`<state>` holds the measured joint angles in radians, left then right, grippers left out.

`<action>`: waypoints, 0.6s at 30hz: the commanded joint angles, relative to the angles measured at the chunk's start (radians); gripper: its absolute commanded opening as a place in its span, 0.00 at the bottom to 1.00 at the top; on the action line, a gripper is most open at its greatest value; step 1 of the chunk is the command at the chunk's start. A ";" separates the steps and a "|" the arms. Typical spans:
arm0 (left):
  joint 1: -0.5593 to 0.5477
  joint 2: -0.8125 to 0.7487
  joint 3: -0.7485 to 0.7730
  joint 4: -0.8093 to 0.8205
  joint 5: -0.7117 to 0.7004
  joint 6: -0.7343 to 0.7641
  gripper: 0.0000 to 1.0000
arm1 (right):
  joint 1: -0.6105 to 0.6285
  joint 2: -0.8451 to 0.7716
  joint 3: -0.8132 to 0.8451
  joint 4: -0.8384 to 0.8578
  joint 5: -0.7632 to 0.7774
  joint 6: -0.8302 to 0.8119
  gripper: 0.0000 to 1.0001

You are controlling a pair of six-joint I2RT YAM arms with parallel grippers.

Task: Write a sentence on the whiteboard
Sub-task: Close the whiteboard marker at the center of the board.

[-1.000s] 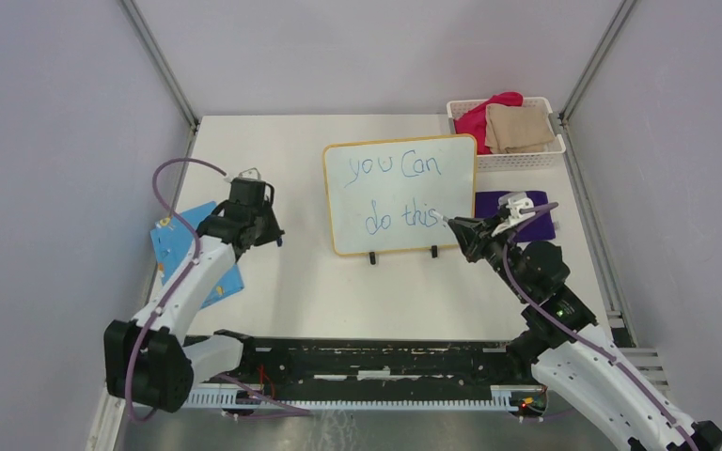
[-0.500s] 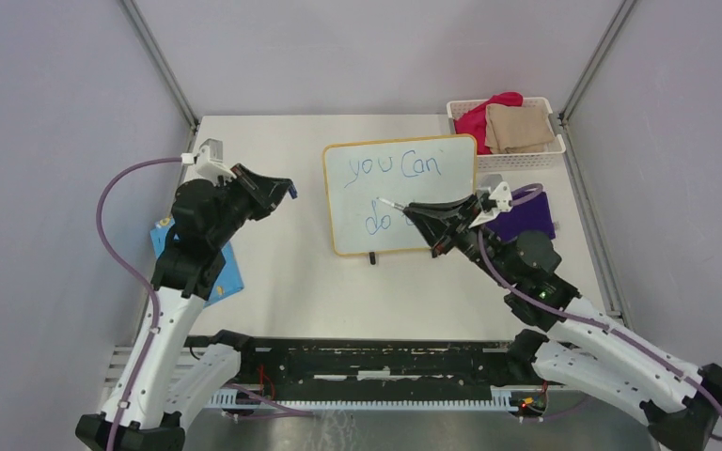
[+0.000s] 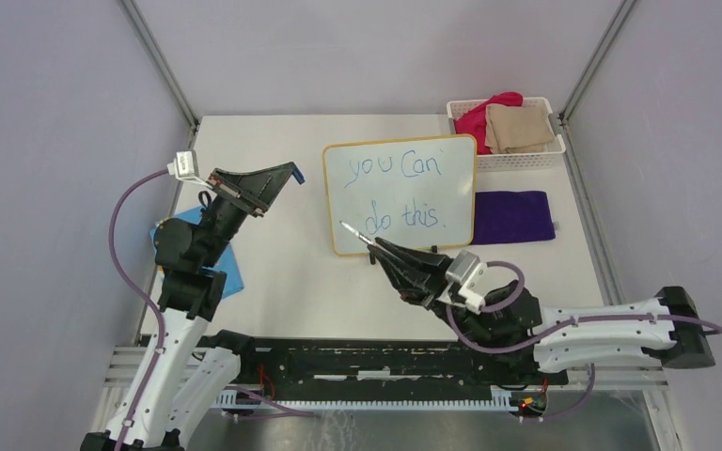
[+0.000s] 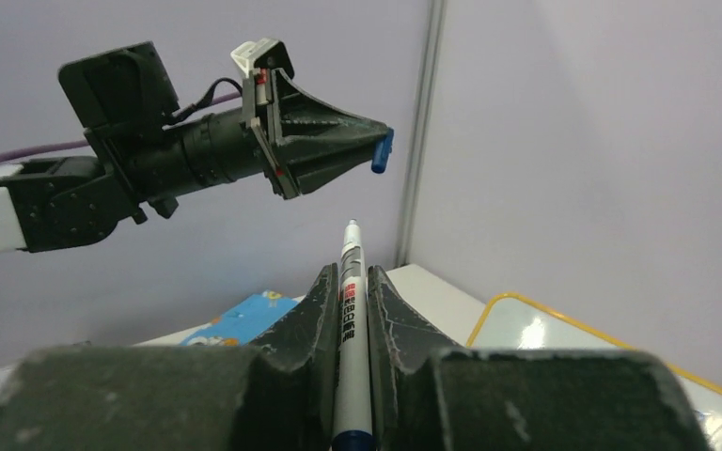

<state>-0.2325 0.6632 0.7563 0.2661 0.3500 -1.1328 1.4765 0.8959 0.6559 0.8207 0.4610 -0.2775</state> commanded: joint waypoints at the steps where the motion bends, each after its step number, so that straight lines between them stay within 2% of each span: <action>1: -0.010 -0.021 -0.008 0.236 0.024 -0.188 0.02 | 0.104 0.082 -0.015 0.354 0.193 -0.377 0.00; 6: -0.027 -0.042 -0.015 0.270 0.020 -0.253 0.02 | 0.114 0.168 -0.007 0.468 0.180 -0.442 0.00; 18: -0.094 -0.122 -0.030 0.234 -0.043 -0.292 0.02 | 0.137 0.339 0.041 0.735 0.072 -0.507 0.00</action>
<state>-0.3122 0.5579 0.7181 0.4778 0.3374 -1.3628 1.5951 1.1934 0.6411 1.3708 0.5755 -0.7284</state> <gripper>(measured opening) 0.193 0.171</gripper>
